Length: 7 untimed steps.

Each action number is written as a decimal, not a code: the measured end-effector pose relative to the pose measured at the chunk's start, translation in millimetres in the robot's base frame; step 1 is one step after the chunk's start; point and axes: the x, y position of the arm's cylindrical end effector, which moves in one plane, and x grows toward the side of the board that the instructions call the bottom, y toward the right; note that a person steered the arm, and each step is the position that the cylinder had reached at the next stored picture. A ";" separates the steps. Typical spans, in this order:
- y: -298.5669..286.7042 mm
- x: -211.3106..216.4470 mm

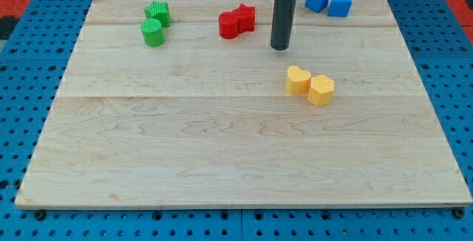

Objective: Slide the blue cube to the top center

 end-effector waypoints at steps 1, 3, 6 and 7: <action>-11.5 0.0; -12.6 7.2; 177.6 -18.1; 174.2 -101.9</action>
